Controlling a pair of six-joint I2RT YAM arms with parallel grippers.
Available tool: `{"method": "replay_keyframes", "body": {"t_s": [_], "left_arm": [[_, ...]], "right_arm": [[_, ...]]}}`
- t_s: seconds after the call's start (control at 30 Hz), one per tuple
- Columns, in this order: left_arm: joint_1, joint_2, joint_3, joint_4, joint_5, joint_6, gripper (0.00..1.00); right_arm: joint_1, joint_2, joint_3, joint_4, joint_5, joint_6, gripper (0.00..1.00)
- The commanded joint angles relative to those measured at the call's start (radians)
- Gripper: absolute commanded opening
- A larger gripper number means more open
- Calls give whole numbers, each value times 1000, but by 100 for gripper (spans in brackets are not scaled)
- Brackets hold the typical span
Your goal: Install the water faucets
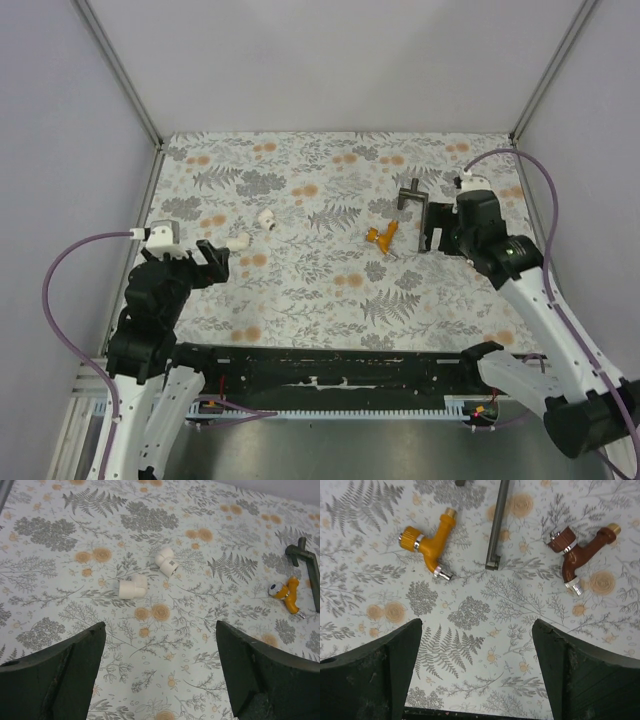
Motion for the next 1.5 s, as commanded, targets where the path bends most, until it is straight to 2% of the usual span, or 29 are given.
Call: {"method": "replay_keyframes", "body": {"t_s": [0.0,0.13,0.3,0.43,0.53,0.67,0.93,1.1,1.27,1.47], "left_arm": [[-3,29,-20,14,91,-35,95],[-3,45,-43,30,158,-24,95],[-3,26,-50,31,177,-21,95],[-6,12,-53,33,175,-20,95],[-15,9,-55,33,175,-17,95],[-16,5,-55,34,174,-14,96],[-27,20,-53,34,177,-10,96],[-29,35,-55,34,180,-9,96],[-29,51,-53,34,181,-6,96],[-29,69,-53,34,185,-4,96]], "right_arm": [[-2,158,93,-107,51,75,98],[-39,313,133,-157,194,133,98],[-158,435,145,-131,215,202,98],[-230,514,155,-81,246,215,91],[-282,590,165,-42,219,204,82],[-318,673,170,27,166,172,75],[-385,782,158,119,99,136,71],[-398,795,129,172,65,116,72],[-419,827,127,188,-25,84,59],[-422,824,92,205,-31,87,60]]}}
